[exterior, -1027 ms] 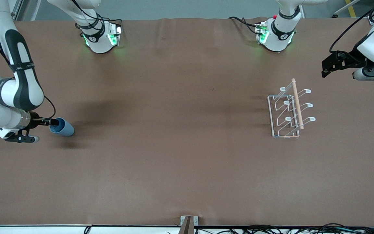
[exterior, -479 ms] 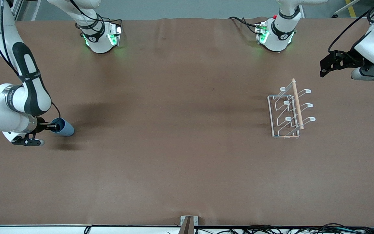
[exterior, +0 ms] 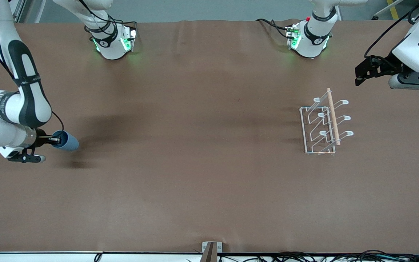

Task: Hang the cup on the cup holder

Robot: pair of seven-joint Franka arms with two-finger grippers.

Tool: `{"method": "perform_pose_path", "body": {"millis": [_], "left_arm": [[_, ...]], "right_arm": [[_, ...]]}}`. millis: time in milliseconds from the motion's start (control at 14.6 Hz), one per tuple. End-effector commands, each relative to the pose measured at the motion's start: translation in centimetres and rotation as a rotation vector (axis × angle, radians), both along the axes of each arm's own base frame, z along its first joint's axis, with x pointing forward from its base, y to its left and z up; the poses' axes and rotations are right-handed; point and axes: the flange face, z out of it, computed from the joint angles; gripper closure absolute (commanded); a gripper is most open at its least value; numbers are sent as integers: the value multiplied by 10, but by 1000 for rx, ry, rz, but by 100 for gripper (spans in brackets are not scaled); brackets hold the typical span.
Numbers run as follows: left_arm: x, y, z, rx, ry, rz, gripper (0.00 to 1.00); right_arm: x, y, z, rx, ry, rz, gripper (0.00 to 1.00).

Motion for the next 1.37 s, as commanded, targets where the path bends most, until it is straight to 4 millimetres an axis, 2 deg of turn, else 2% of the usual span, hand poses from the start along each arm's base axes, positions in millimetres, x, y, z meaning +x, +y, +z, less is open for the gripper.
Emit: {"method": "perform_pose_path", "body": {"millis": [0, 342, 548, 753, 822, 890, 1027, 1164, 1301], "left_arm": [[2, -6, 5, -14, -10, -13, 0], [-2, -28, 5, -30, -6, -51, 0], [-3, -31, 6, -37, -7, -54, 0], [-8, -54, 4, -50, -1, -95, 0], [-11, -79, -2, -69, 14, -138, 0], [-17, -101, 5, -86, -2, -176, 0], [-20, -163, 25, -116, -54, -290, 0], [-26, -217, 30, -150, -85, -366, 0], [-30, -264, 33, -210, -187, -427, 0]], "right_arm": [[-7, 32, 60, 82, -18, 2, 99], [-9, 84, 140, 441, 116, -60, 97], [-12, 114, 153, 711, 166, -98, 97], [-10, 162, 163, 867, 184, -75, 95], [-9, 181, 167, 908, 185, -61, 95], [-8, 193, 170, 973, 187, -69, 95], [-9, 211, 165, 1028, 208, -75, 95], [-8, 228, 169, 1094, 208, -77, 97], [-6, 247, 161, 1127, 233, -74, 98]]}}
